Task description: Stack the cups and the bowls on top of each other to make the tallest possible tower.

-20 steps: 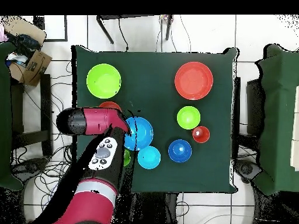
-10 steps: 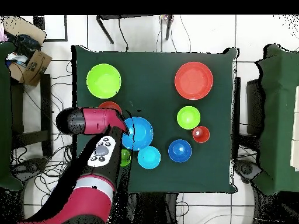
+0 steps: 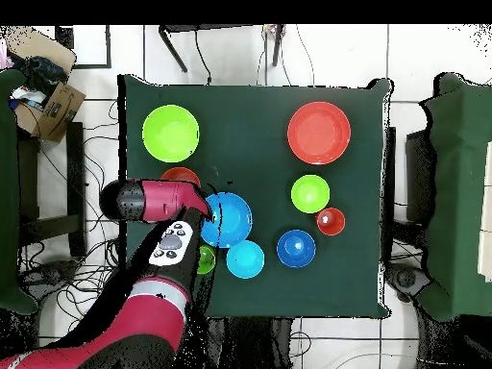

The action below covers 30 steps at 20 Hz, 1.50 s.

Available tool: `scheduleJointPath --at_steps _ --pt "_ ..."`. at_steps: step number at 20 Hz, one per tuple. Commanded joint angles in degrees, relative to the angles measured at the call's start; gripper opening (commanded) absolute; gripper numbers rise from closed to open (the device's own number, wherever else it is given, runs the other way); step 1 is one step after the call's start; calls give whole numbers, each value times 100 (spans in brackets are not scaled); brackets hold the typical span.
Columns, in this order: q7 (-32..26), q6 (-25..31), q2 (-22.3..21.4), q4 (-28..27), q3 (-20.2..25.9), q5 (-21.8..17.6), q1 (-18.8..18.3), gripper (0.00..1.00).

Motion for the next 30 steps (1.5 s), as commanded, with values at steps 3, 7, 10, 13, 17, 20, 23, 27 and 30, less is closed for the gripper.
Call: scheduleJointPath --at_steps 3,7,10,13,17,20,23,27,30 --pt "1150 137 120 -133 565 302 67 100" --pt "1233 10 61 42 582 352 183 100" --pt "1250 -8 13 102 648 397 202 100" --pt "1217 98 43 -26 723 462 133 100" --pt "1286 186 198 -244 604 506 163 100" --pt "1416 288 472 -616 408 544 271 100" --pt "1488 310 699 -897 301 585 312 100" --pt "1579 344 606 -829 275 621 404 100" --pt "1575 343 439 -604 298 608 438 100"
